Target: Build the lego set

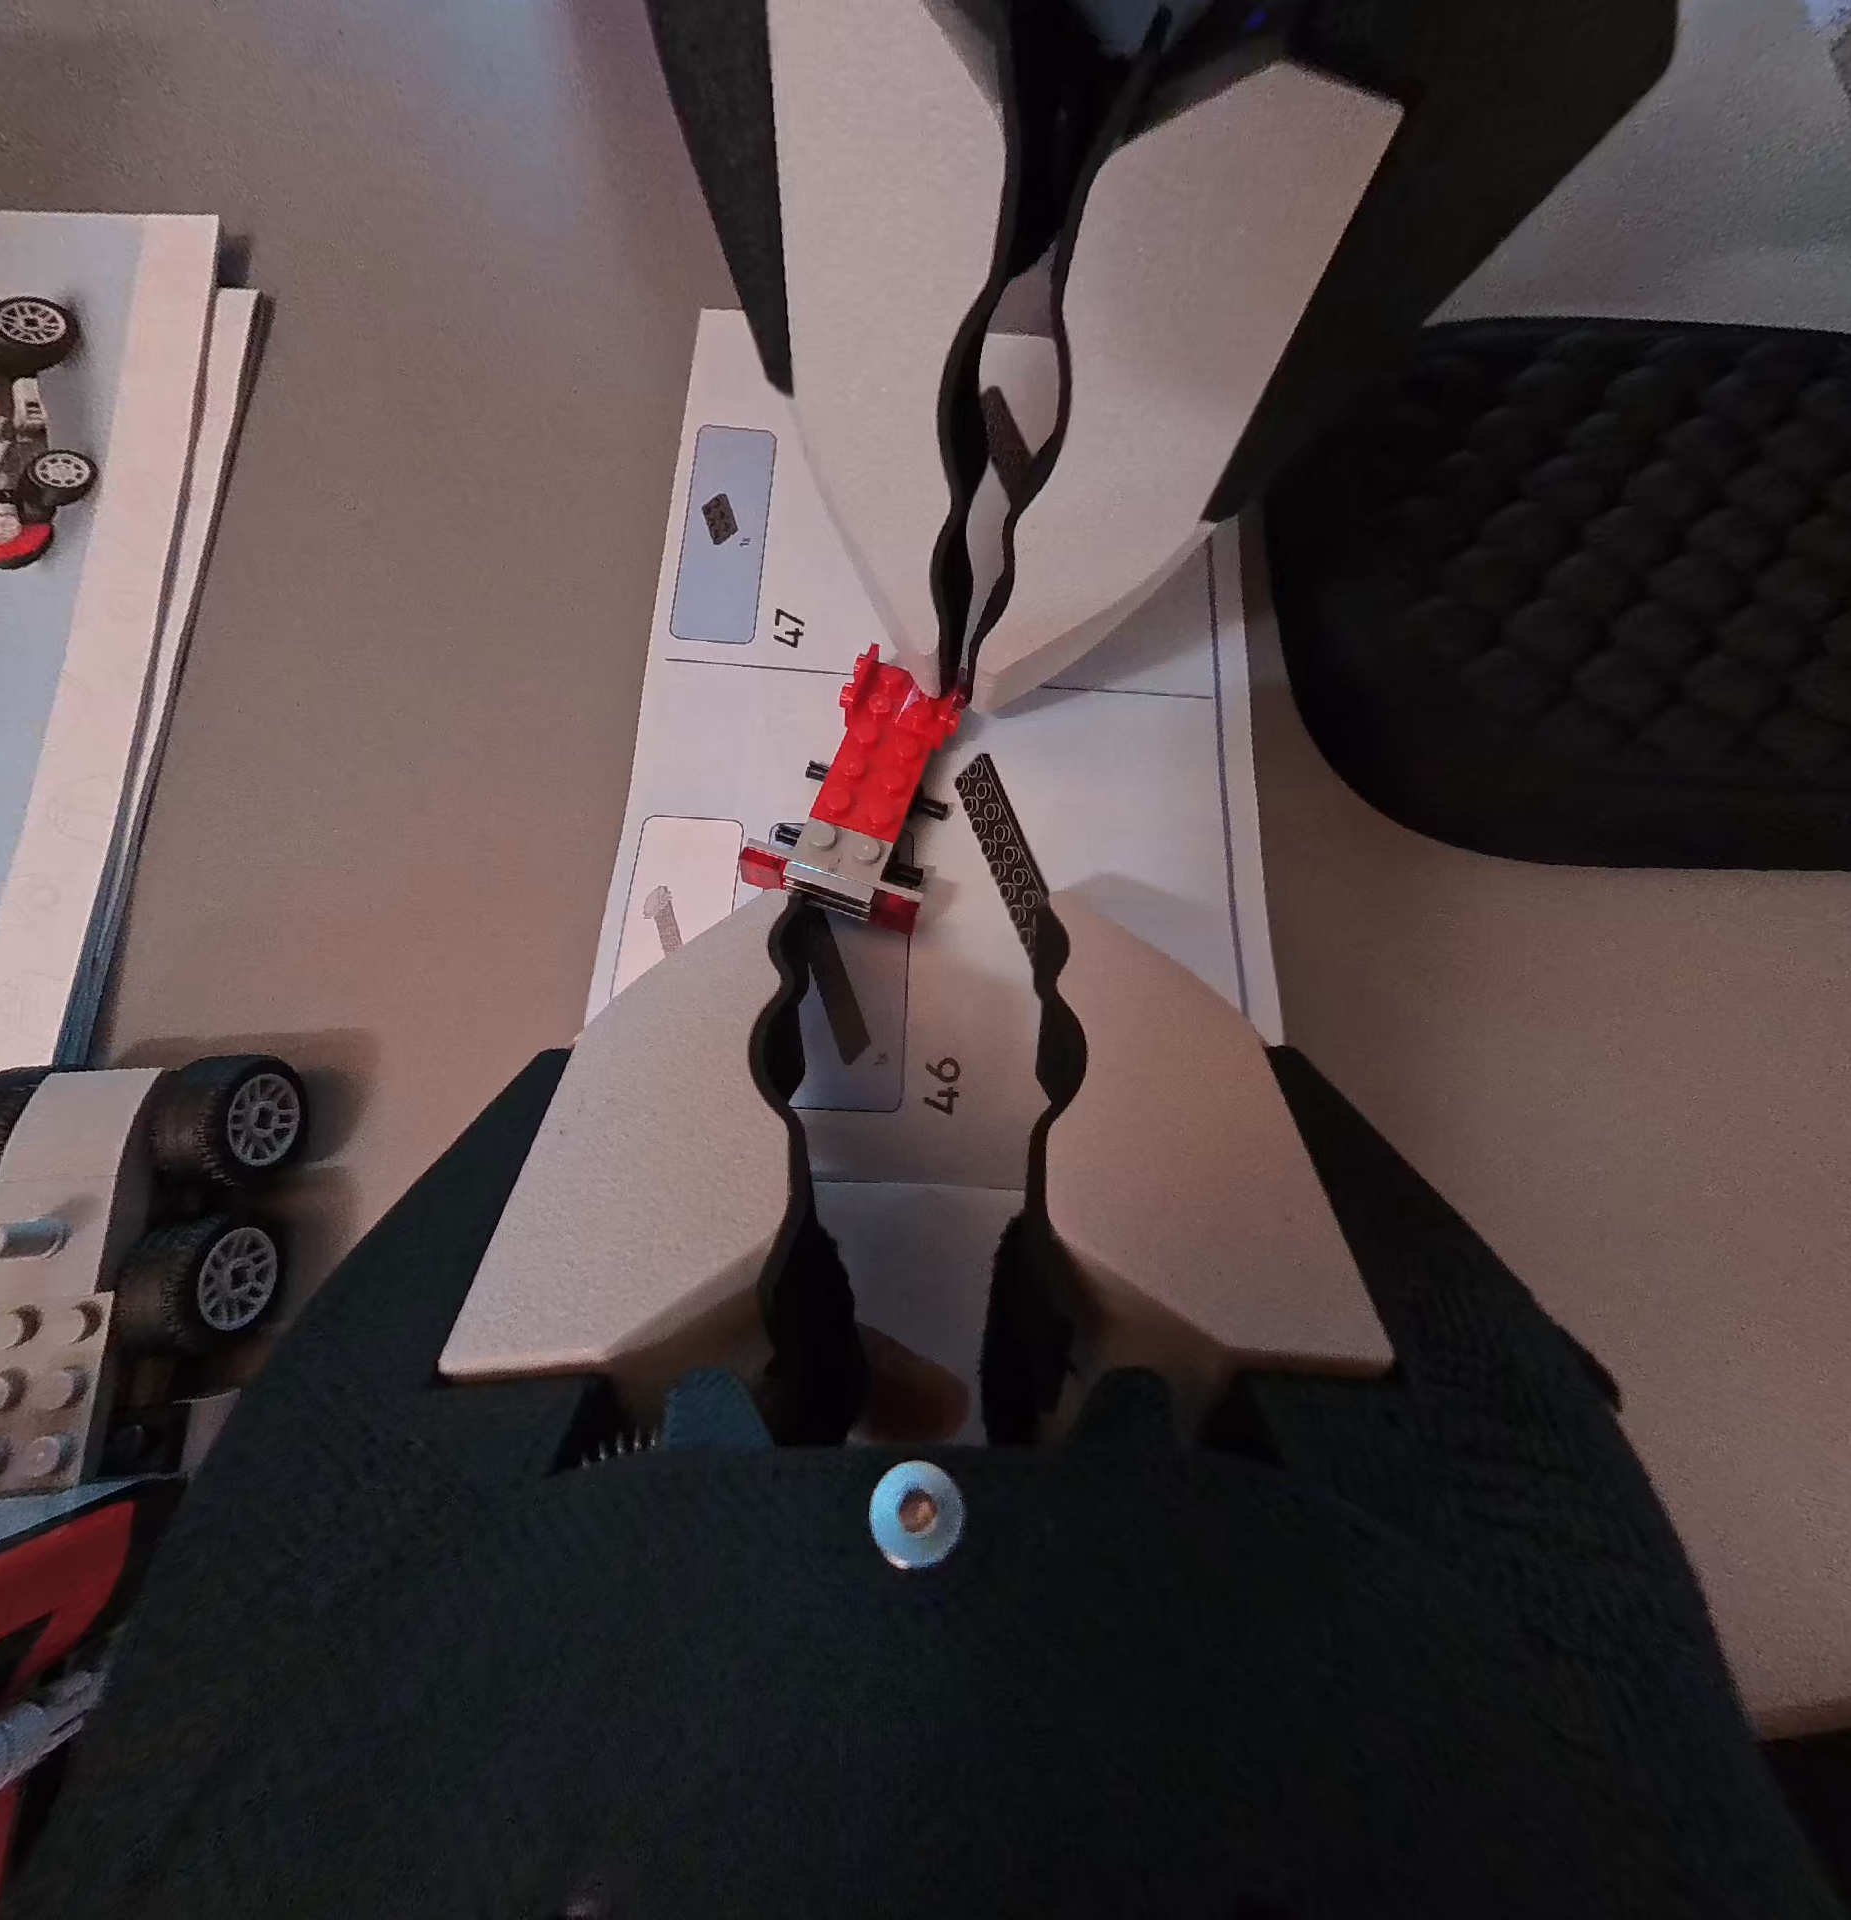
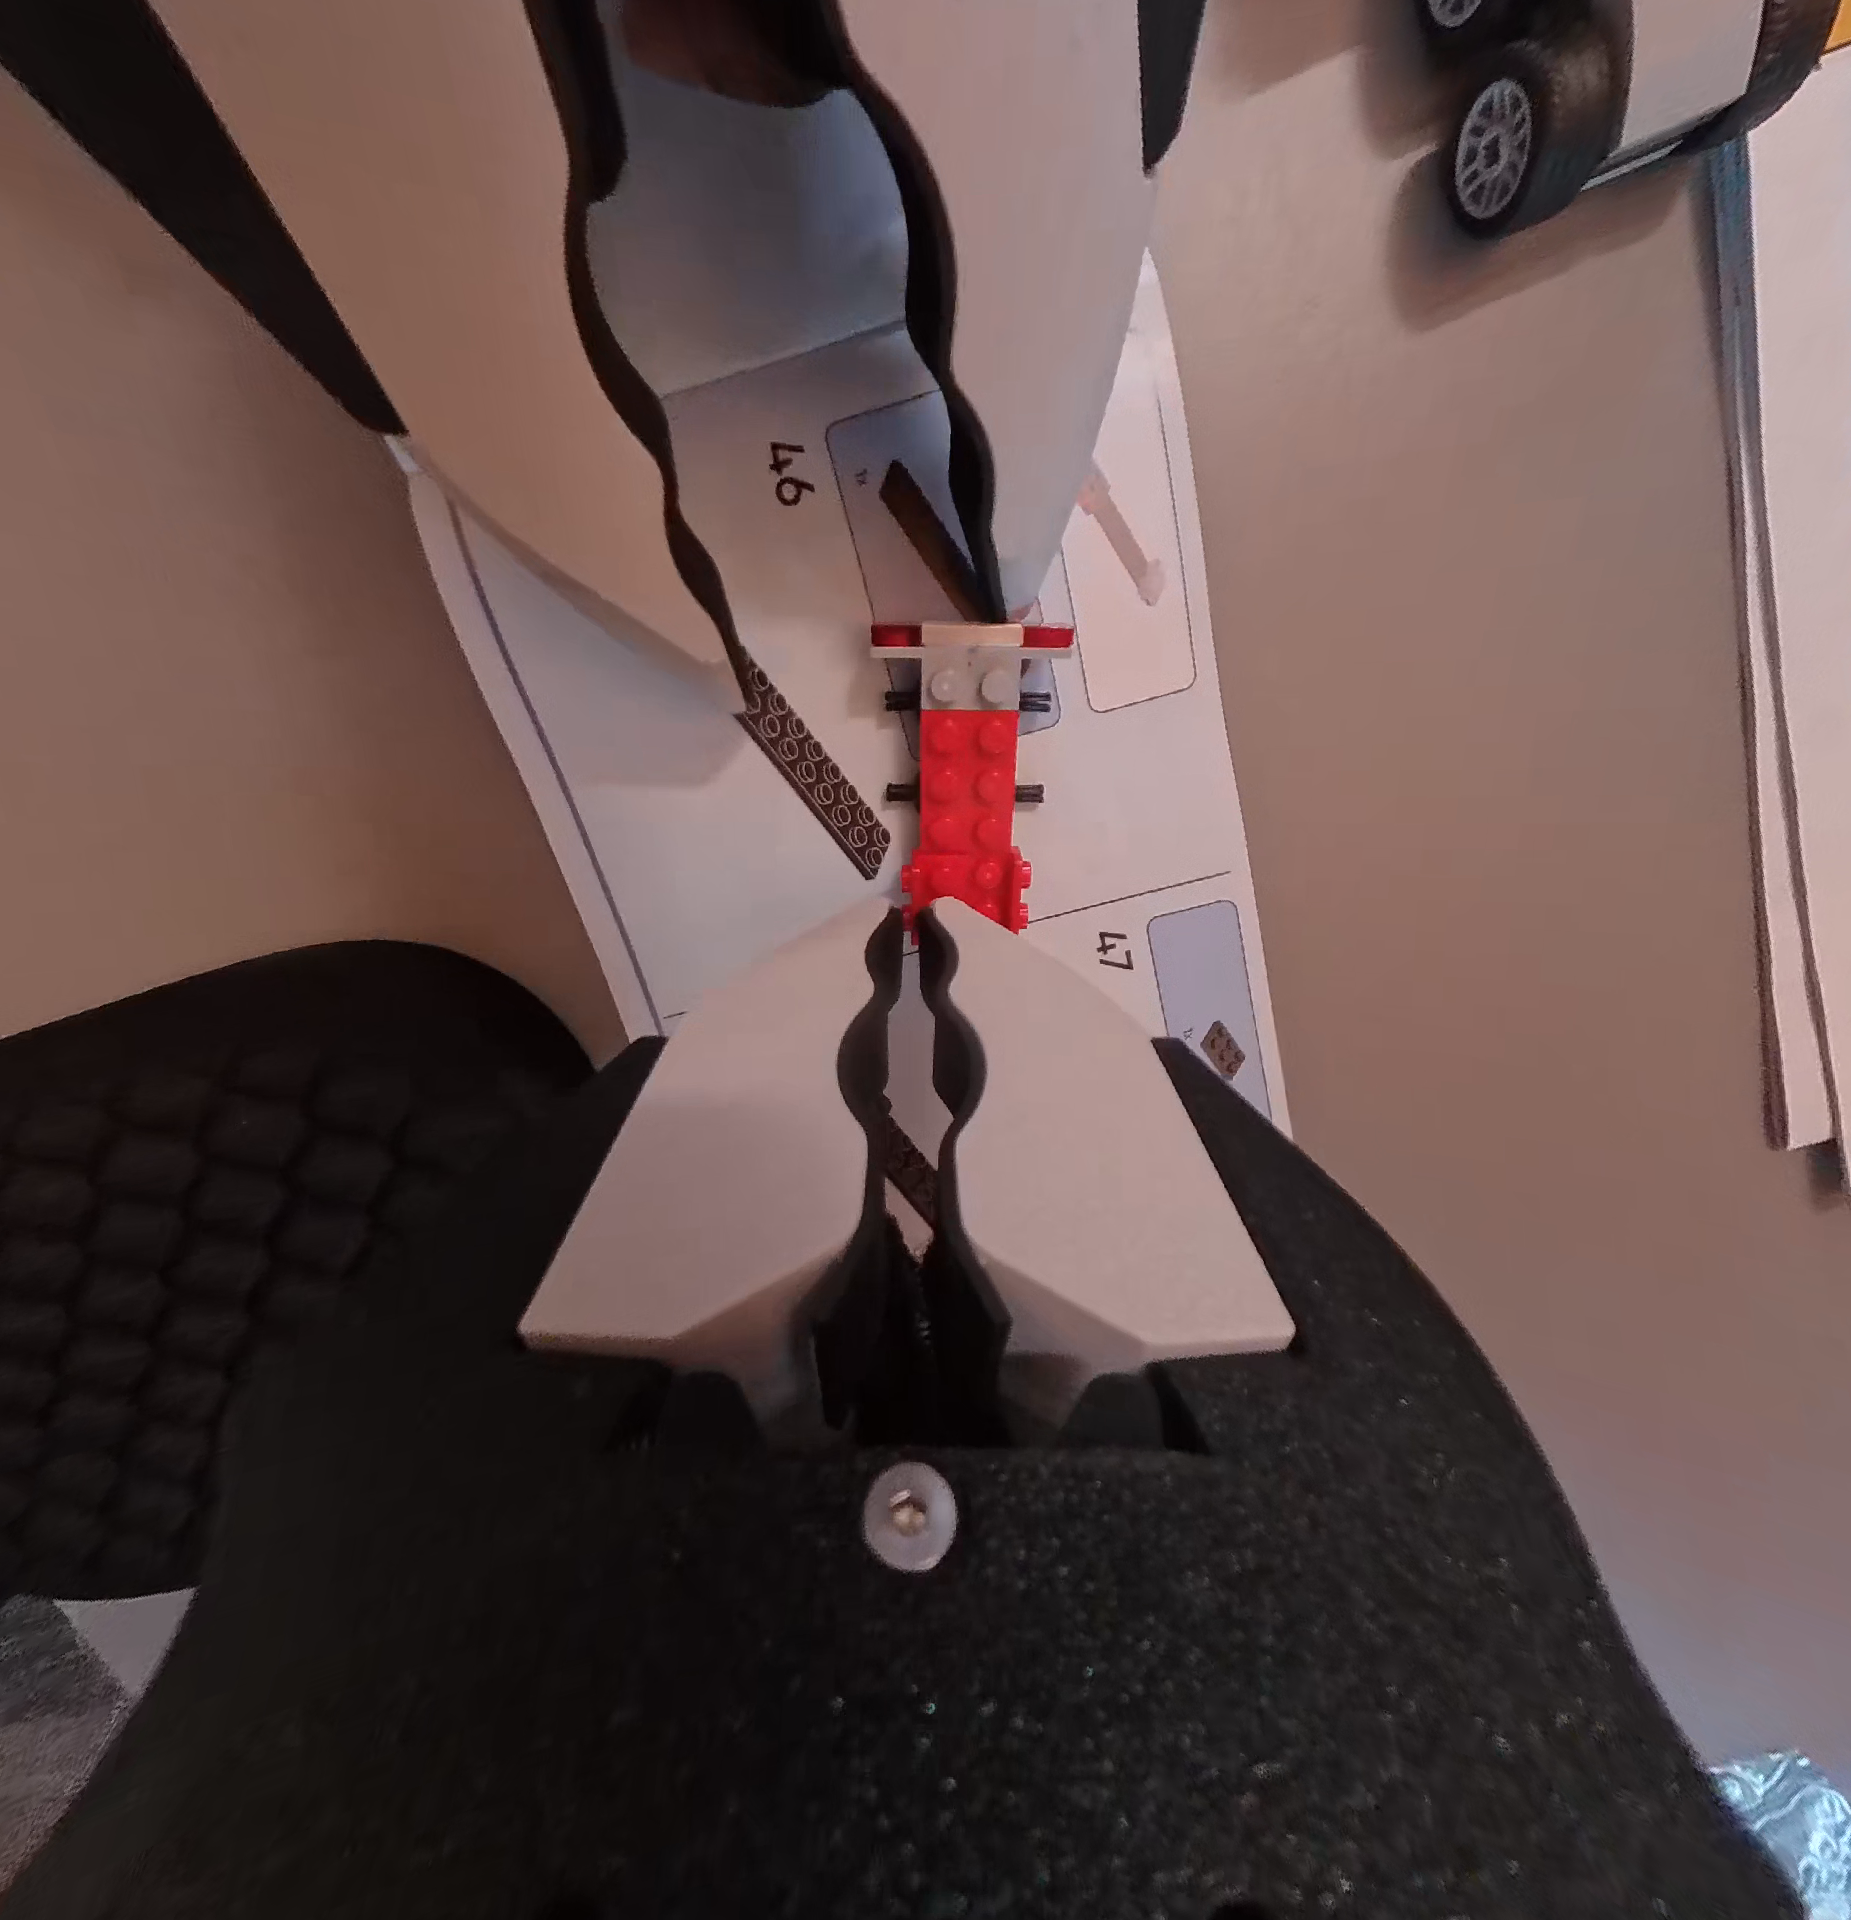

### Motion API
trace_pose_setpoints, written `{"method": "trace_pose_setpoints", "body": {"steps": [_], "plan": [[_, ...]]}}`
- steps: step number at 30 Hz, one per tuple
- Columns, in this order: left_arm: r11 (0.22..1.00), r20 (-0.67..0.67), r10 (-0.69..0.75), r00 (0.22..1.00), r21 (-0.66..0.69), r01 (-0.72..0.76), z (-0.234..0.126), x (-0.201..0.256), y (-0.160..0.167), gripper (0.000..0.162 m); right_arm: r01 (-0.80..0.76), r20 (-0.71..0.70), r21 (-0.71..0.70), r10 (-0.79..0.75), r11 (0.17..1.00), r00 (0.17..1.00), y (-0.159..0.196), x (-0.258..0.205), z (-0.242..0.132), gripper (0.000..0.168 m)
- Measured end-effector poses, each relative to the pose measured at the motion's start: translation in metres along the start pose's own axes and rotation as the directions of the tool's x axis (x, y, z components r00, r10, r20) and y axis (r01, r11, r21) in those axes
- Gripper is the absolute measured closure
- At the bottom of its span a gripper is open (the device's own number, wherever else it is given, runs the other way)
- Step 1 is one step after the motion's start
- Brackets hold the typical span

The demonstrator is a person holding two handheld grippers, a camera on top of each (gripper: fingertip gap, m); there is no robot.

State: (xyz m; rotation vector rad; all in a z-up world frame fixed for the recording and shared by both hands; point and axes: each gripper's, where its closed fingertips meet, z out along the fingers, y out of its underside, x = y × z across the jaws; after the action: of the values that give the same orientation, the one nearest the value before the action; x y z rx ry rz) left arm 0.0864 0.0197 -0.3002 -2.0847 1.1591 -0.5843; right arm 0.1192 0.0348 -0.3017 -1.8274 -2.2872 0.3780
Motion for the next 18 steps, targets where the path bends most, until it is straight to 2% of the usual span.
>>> {"method": "trace_pose_setpoints", "body": {"steps": [7, 13, 18], "plan": [[1.0, 0.003, -0.012, 1.0, 0.019, 0.012, -0.0002, -0.0017, -0.0001, 0.114, -0.045, 0.075, -0.005, 0.045, 0.999, 0.996, -0.0031, -0.0006, 0.0008, 0.166], [1.0, 0.004, -0.007, 1.0, 0.022, 0.007, -0.0002, -0.0018, -0.0001, 0.114, -0.046, 0.01, -0.106, 0.047, 0.993, 0.999, -0.0029, -0.0001, 0.0017, 0.166], [1.0, 0.01, -0.001, 1.0, 0.021, 0.0, -0.0002, -0.0018, 0.0001, 0.114, -0.072, 0.015, -0.068, 0.073, 0.995, 0.997, -0.0031, 0.0001, 0.0016, 0.166]]}}
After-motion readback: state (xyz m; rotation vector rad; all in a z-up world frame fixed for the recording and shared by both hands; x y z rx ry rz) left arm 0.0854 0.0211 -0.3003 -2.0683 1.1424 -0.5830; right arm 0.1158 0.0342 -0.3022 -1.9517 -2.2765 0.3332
